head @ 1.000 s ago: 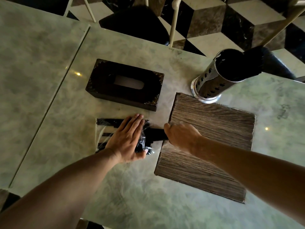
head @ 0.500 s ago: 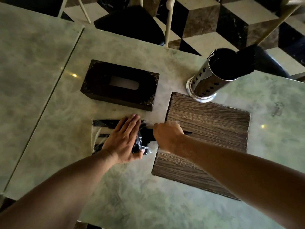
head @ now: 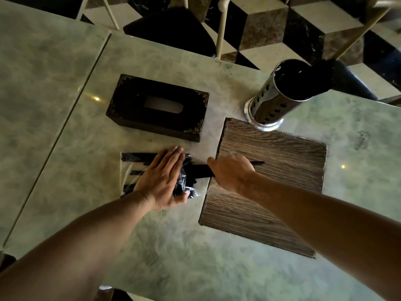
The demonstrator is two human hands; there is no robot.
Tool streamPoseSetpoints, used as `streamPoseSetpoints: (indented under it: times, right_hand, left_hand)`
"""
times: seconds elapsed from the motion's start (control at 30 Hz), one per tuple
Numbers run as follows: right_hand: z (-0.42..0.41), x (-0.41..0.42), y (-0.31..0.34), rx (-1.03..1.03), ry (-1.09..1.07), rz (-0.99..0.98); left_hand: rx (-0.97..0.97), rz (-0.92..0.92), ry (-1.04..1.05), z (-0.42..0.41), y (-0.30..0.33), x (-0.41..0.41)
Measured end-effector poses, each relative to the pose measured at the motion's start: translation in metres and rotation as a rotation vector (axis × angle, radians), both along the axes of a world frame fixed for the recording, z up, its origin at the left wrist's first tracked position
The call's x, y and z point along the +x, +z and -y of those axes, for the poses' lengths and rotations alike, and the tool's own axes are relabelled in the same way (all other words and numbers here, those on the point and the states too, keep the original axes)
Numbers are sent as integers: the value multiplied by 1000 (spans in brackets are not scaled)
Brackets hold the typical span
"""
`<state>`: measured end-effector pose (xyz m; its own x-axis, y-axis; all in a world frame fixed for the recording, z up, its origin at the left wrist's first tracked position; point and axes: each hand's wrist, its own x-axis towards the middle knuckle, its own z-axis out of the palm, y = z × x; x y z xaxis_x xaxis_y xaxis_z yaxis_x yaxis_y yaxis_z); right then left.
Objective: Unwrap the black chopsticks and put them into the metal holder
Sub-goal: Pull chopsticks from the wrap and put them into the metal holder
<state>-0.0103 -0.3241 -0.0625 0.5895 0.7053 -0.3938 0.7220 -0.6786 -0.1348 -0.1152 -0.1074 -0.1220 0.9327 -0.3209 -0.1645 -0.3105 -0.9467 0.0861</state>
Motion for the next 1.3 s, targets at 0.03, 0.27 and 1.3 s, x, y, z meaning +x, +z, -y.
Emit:
streamPoseSetpoints:
  times: [0.03,0.27,1.3]
  right_hand:
    - [6,1,1,3,-13,7]
    - [47,-11,32,-48,-144,30]
    - [92,123,256,-653,-287,537]
  left_hand:
    - [-7,6,3,1,-1,-1]
    - [-10,-49,9,8,11,-1]
    - [-10,362,-104,79,229,192]
